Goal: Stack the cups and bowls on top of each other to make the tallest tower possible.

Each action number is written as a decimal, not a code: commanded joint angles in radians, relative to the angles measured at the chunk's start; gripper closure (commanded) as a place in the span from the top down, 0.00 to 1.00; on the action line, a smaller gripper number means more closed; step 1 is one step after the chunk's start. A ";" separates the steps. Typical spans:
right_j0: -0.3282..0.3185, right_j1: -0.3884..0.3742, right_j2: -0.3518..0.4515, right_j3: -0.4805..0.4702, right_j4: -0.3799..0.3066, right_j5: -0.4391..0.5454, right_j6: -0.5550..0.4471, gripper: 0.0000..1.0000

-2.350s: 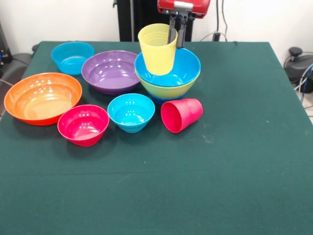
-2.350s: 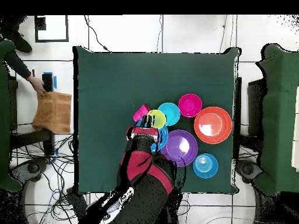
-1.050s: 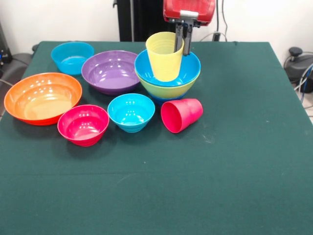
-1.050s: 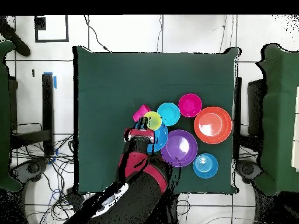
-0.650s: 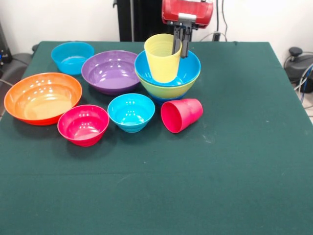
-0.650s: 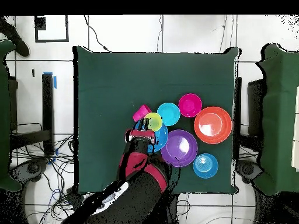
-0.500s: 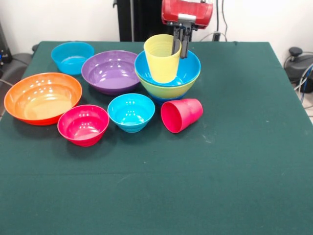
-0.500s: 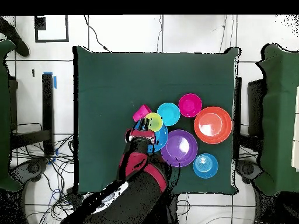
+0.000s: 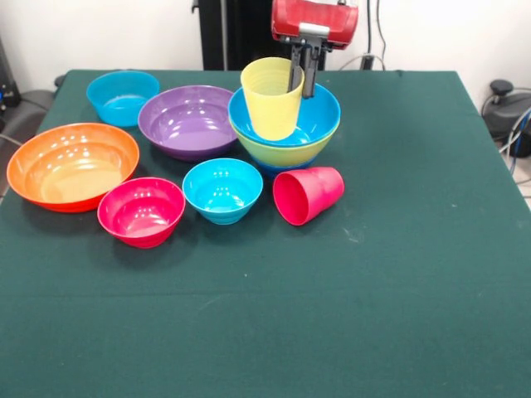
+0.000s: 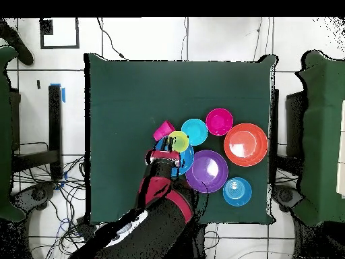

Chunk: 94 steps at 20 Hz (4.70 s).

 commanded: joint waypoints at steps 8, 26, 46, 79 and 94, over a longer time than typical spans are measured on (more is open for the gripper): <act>0.020 0.051 0.067 0.035 0.065 -0.062 -0.003 0.00; 0.035 0.074 0.062 0.048 0.073 -0.087 -0.003 0.00; 0.053 0.101 0.051 0.068 0.098 -0.120 -0.009 0.00; 0.032 0.146 0.045 0.092 0.111 -0.215 0.000 0.00; 0.005 0.117 0.067 0.086 0.058 -0.173 0.026 1.00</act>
